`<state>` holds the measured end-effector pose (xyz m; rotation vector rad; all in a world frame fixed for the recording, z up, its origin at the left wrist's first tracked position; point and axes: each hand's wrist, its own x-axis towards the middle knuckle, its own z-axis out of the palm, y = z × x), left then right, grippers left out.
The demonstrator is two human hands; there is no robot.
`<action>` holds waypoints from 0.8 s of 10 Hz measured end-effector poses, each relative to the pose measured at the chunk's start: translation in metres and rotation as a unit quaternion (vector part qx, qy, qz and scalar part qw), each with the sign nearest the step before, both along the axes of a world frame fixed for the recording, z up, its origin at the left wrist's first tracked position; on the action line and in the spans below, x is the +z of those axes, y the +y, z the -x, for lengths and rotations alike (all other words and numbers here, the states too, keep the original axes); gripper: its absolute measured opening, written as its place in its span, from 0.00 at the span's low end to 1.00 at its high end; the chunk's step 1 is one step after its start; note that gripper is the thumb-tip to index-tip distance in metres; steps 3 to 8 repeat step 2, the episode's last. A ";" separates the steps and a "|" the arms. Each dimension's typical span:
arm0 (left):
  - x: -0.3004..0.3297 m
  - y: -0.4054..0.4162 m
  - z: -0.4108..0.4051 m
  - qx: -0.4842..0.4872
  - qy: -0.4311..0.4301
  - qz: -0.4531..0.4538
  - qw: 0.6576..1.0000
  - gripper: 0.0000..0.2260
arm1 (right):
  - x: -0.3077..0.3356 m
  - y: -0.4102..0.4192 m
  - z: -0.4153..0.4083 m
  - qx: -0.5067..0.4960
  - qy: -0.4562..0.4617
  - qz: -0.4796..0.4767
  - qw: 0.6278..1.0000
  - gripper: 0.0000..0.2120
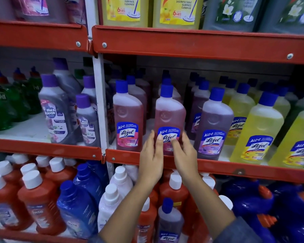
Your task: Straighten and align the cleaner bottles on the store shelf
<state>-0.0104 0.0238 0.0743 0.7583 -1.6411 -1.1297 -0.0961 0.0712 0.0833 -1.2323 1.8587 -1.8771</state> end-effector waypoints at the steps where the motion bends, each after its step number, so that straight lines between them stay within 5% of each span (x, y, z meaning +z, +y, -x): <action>1: 0.002 0.001 -0.003 -0.012 -0.002 -0.005 1.000 0.26 | 0.001 0.000 0.002 0.013 0.007 -0.021 1.000 0.20; 2: 0.012 0.009 -0.004 0.002 -0.018 0.023 1.000 0.25 | 0.010 0.012 0.000 -0.017 0.053 -0.014 0.998 0.27; 8: 0.012 0.009 -0.004 0.002 -0.018 0.023 1.000 0.25 | 0.010 0.012 0.000 -0.017 0.053 -0.014 0.998 0.27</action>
